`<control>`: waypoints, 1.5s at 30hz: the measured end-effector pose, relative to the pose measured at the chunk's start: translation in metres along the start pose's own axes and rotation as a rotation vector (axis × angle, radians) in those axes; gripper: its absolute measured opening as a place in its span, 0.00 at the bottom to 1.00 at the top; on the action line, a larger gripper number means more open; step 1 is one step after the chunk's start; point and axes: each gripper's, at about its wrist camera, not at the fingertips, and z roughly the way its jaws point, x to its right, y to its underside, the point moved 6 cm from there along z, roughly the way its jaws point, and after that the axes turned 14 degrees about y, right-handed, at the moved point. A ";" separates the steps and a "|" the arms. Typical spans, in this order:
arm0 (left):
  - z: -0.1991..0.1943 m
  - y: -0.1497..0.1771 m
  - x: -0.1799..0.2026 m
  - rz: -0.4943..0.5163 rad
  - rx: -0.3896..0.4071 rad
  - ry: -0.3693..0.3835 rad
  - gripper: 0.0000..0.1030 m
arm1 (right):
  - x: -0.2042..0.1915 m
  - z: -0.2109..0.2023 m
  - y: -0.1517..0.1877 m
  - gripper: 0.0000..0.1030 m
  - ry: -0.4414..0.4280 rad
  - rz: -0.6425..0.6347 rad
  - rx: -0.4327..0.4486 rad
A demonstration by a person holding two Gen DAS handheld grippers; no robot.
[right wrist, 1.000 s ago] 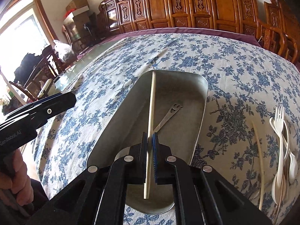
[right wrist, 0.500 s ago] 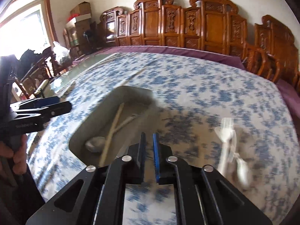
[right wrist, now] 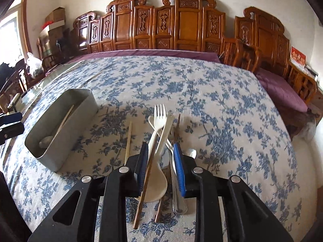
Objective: Organize utensils
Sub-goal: 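Grasp a white plastic fork with the right tool while the left tool approaches a chopstick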
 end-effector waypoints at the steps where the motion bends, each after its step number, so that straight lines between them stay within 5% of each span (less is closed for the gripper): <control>1: 0.001 0.001 0.004 0.005 -0.003 0.003 0.80 | -0.001 0.003 0.002 0.27 -0.011 0.006 -0.008; 9: 0.010 0.004 0.029 0.042 -0.018 0.037 0.80 | -0.030 0.023 0.002 0.27 -0.077 -0.048 -0.035; 14: 0.014 0.009 0.035 0.061 -0.030 0.038 0.80 | -0.033 0.050 0.001 0.27 -0.040 -0.094 -0.108; 24: 0.022 0.013 0.036 0.068 -0.050 0.029 0.80 | -0.044 0.056 -0.013 0.27 -0.018 -0.154 -0.084; 32: 0.028 0.015 0.050 0.093 -0.072 0.017 0.80 | -0.047 0.075 -0.008 0.14 0.055 -0.229 -0.116; 45: 0.051 0.023 0.079 0.088 -0.126 0.006 0.80 | -0.009 0.047 -0.020 0.09 -0.089 -0.065 -0.066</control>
